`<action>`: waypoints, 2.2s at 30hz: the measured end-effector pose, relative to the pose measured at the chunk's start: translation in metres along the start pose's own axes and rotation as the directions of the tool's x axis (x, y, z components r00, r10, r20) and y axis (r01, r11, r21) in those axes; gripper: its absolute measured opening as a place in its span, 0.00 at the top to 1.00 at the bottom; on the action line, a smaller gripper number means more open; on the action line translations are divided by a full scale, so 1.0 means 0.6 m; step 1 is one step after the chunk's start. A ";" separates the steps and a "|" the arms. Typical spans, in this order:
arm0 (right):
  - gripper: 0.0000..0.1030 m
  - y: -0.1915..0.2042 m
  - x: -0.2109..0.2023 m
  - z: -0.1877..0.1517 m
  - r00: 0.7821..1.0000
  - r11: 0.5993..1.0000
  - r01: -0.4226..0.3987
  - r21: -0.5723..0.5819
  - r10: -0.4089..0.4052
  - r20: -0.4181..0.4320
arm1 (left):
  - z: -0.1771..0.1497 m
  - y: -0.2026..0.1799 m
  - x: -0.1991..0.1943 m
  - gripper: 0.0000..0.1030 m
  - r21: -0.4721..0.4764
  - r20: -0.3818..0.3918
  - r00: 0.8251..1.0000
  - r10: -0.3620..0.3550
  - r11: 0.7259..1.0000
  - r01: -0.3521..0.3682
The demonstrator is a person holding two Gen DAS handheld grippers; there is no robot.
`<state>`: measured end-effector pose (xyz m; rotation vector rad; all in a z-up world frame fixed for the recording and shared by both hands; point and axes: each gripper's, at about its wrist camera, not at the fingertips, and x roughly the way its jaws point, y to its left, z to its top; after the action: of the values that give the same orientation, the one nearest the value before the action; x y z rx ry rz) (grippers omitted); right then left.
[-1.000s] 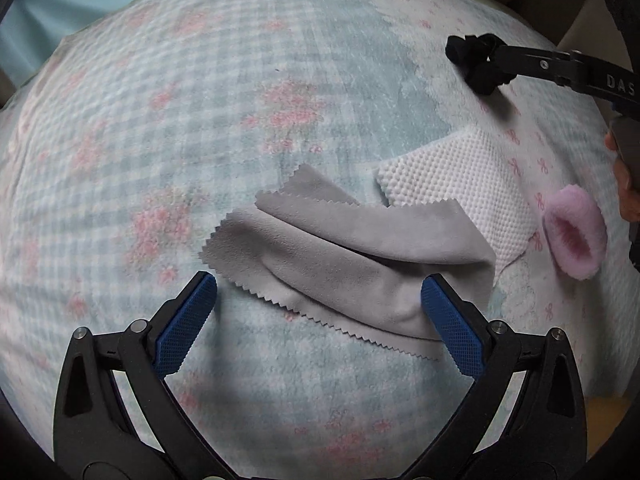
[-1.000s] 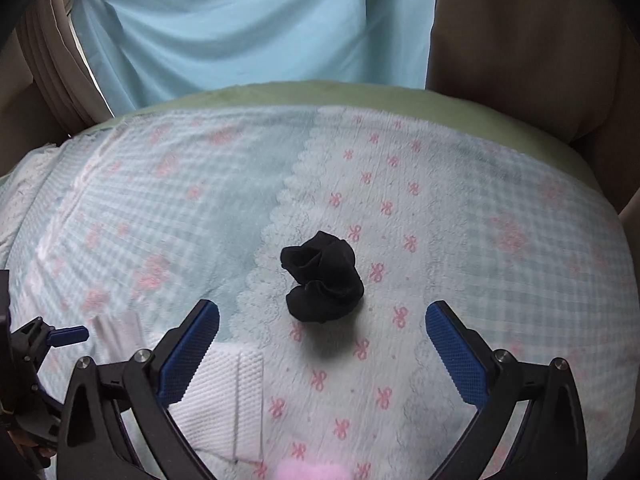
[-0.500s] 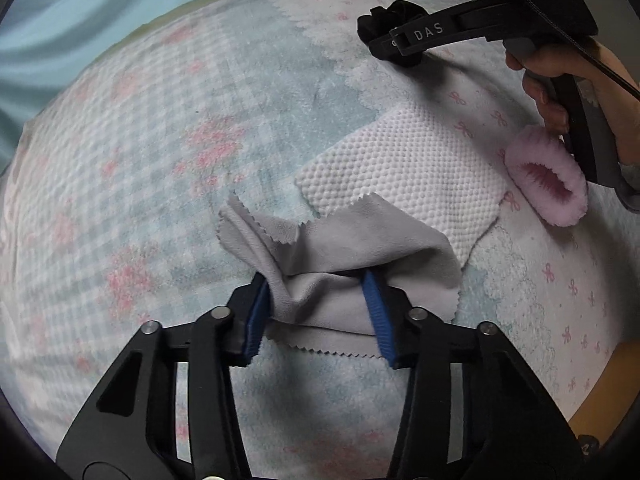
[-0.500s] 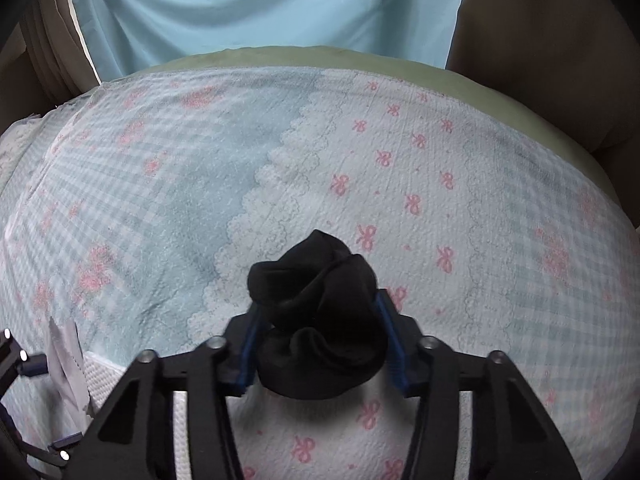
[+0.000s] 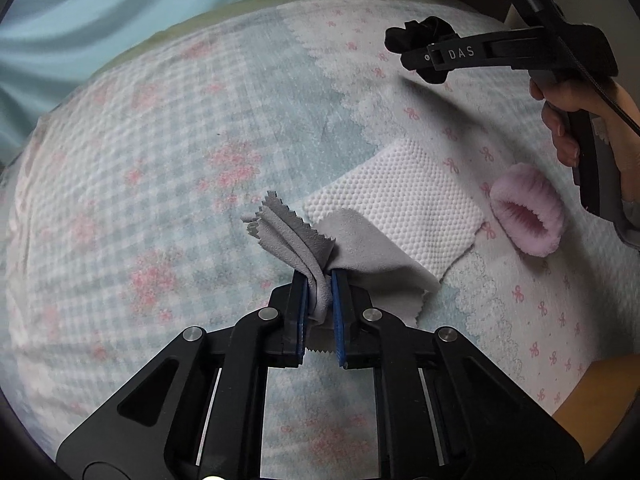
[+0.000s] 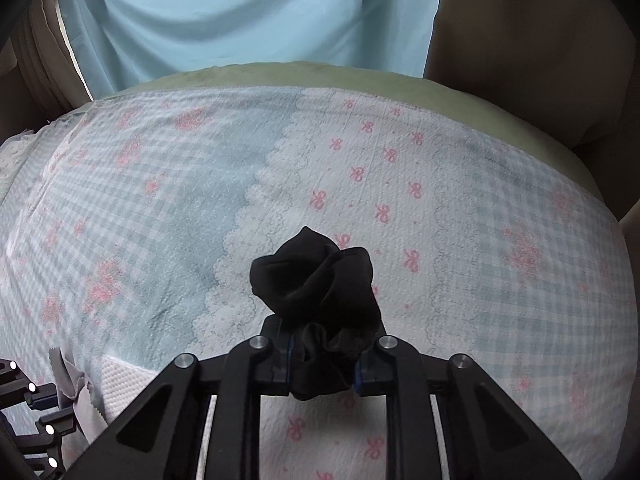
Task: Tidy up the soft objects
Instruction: 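Grasp the grey cloth with the left tool while the right tool grasps the black scrunchie, then carry grey cloth and black scrunchie over the box and release both inside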
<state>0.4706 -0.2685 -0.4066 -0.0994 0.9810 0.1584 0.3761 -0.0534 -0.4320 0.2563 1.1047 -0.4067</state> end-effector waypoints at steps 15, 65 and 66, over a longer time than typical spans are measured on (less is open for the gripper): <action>0.82 -0.011 -0.213 0.018 0.995 0.999 -0.006 0.031 0.003 0.104 | 0.041 -0.042 -0.213 0.91 -0.023 0.127 0.992 0.022 1.000 -0.019; 0.82 0.203 -0.713 -0.437 0.999 0.984 -0.029 0.176 0.036 -0.035 | -0.373 -0.206 -0.534 0.91 -0.118 0.031 0.999 -0.013 0.993 0.017; 0.82 0.205 -0.701 -0.444 0.997 0.982 -0.038 0.185 0.048 -0.053 | -0.378 -0.205 -0.525 0.91 -0.121 0.021 1.000 -0.015 0.993 0.017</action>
<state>0.0008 -0.2261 -0.2049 0.0870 1.0512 0.1044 0.0164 -0.0139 -0.2457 0.1364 1.1082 -0.3546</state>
